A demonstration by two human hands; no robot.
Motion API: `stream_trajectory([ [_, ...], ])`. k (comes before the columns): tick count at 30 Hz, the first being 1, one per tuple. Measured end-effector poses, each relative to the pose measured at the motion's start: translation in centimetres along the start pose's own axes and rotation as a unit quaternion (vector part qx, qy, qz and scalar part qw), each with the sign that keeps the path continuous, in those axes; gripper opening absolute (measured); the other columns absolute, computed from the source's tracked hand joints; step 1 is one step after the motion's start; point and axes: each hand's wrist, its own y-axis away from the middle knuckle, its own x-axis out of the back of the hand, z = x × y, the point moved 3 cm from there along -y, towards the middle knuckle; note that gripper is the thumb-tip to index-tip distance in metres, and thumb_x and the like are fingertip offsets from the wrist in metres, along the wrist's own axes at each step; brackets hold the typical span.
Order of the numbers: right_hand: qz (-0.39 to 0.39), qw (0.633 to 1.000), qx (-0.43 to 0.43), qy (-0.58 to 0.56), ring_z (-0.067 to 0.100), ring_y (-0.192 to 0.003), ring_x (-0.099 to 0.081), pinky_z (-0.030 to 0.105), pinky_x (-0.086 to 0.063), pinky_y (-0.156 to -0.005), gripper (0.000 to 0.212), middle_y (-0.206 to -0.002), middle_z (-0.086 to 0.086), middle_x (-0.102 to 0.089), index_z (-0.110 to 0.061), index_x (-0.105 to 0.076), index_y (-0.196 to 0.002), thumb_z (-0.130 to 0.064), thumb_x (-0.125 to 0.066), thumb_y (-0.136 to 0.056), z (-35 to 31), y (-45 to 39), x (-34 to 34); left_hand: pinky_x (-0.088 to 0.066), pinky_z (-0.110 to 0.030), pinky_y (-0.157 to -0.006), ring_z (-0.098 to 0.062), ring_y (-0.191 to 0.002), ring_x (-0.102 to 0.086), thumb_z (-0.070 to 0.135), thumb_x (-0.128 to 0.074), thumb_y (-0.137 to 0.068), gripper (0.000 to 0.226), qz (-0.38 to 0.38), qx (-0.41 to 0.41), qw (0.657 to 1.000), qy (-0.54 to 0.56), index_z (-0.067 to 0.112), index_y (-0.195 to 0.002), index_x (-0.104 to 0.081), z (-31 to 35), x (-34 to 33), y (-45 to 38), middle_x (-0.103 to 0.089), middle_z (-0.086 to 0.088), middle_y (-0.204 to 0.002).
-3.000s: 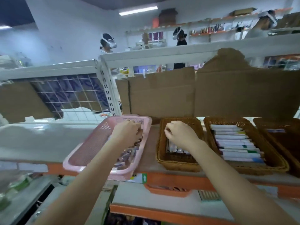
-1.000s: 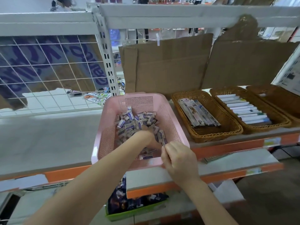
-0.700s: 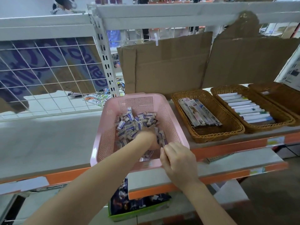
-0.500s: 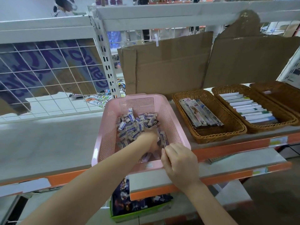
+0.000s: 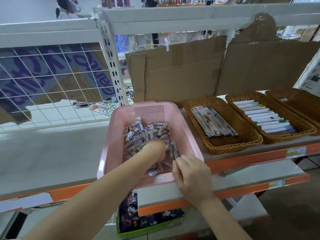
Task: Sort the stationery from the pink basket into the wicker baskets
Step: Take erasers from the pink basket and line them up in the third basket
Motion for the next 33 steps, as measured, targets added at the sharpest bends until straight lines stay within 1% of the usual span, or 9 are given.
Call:
stream_trajectory([
  [3, 0.001, 1.000, -0.001, 0.002, 0.011, -0.051, -0.047, 0.021, -0.040, -0.044, 0.034, -0.057, -0.002, -0.053, -0.012, -0.059, -0.060, -0.020, -0.043, -0.090, 0.0, 0.0, 0.1, -0.045, -0.030, -0.070, -0.025, -0.090, -0.060, 0.017, -0.043, -0.096, 0.028, -0.016, 0.005, 0.999, 0.048, 0.000, -0.114, -0.058, -0.6, 0.3, -1.0, -0.059, -0.012, -0.099],
  [6, 0.003, 1.000, 0.001, 0.003, 0.010, -0.051, -0.047, 0.020, -0.038, -0.045, 0.034, -0.056, -0.003, -0.052, -0.013, -0.058, -0.059, -0.019, -0.043, -0.089, -0.1, 0.0, 0.1, -0.046, -0.032, -0.072, -0.024, -0.085, -0.058, 0.019, -0.039, -0.099, 0.029, 0.000, -0.005, 0.997, 0.072, 0.001, -0.112, -0.059, -0.4, 1.1, -1.9, -0.060, -0.012, -0.095],
  [10, 0.002, 1.000, 0.002, 0.001, 0.010, -0.050, -0.044, 0.018, -0.034, -0.045, 0.033, -0.054, -0.003, -0.049, -0.013, -0.055, -0.057, -0.019, -0.044, -0.089, 0.0, -0.1, 0.1, -0.048, -0.032, -0.082, -0.028, -0.106, -0.059, 0.018, -0.034, -0.101, 0.032, -0.004, 0.005, 0.999, 0.053, 0.002, -0.118, -0.056, 0.8, 1.9, -3.0, -0.060, -0.015, -0.117],
  [13, -0.002, 1.000, 0.006, 0.001, 0.010, -0.050, -0.043, 0.019, -0.032, -0.046, 0.033, -0.055, -0.003, -0.048, -0.013, -0.054, -0.057, -0.019, -0.044, -0.089, 0.0, -0.1, 0.1, -0.048, -0.033, -0.089, -0.028, -0.109, -0.057, 0.019, -0.038, -0.100, 0.032, 0.008, 0.032, 0.999, 0.021, 0.003, -0.123, -0.053, 1.3, 2.1, -4.0, -0.057, -0.014, -0.122],
  [17, -0.006, 1.000, 0.005, 0.003, 0.010, -0.051, -0.042, 0.020, -0.031, -0.046, 0.033, -0.055, -0.004, -0.048, -0.014, -0.054, -0.058, -0.020, -0.044, -0.089, 0.1, 0.0, -0.1, -0.047, -0.035, -0.089, -0.029, -0.113, -0.055, 0.022, -0.042, -0.099, 0.032, 0.046, 0.095, 0.994, 0.041, 0.005, -0.125, -0.052, 1.7, 1.7, -4.6, -0.056, -0.013, -0.127],
  [22, -0.005, 1.000, 0.005, 0.002, 0.012, -0.053, -0.042, 0.023, -0.032, -0.047, 0.032, -0.056, -0.002, -0.047, -0.013, -0.053, -0.058, -0.019, -0.046, -0.089, 0.4, 0.1, -0.3, -0.047, -0.039, -0.094, -0.029, -0.123, -0.049, 0.018, -0.036, -0.101, 0.044, 0.072, 0.108, 0.989, 0.072, 0.015, -0.145, -0.032, 1.7, 1.4, -4.9, -0.042, -0.009, -0.144],
  [26, -0.008, 1.000, 0.009, -0.003, 0.012, -0.053, -0.042, 0.023, -0.035, -0.045, 0.031, -0.056, -0.003, -0.048, -0.014, -0.053, -0.059, -0.020, -0.046, -0.089, 0.5, 0.1, -0.3, -0.046, -0.038, -0.090, -0.029, -0.119, -0.053, 0.015, -0.036, -0.100, 0.058, 0.086, 0.084, 0.992, 0.038, 0.017, -0.152, -0.010, 2.0, 1.6, -5.1, -0.046, -0.013, -0.139],
  [30, -0.004, 1.000, 0.016, -0.005, 0.011, -0.053, -0.040, 0.022, -0.031, -0.047, 0.031, -0.056, -0.003, -0.046, -0.014, -0.052, -0.059, -0.020, -0.046, -0.088, 0.4, 0.1, -0.3, -0.049, -0.037, -0.082, -0.029, -0.107, -0.059, 0.013, -0.041, -0.099, 0.052, 0.093, 0.070, 0.993, 0.017, 0.012, -0.147, -0.020, 2.0, 1.6, -4.7, -0.058, -0.013, -0.123],
  [33, -0.002, 1.000, 0.019, -0.004, 0.011, -0.053, -0.040, 0.022, -0.030, -0.047, 0.031, -0.056, -0.003, -0.045, -0.015, -0.051, -0.059, -0.020, -0.046, -0.089, 0.4, 0.1, -0.3, -0.047, -0.035, -0.076, -0.029, -0.104, -0.061, 0.012, -0.044, -0.098, 0.055, 0.092, 0.065, 0.993, -0.014, 0.009, -0.147, -0.022, 2.0, 1.8, -4.4, -0.059, -0.013, -0.121],
])
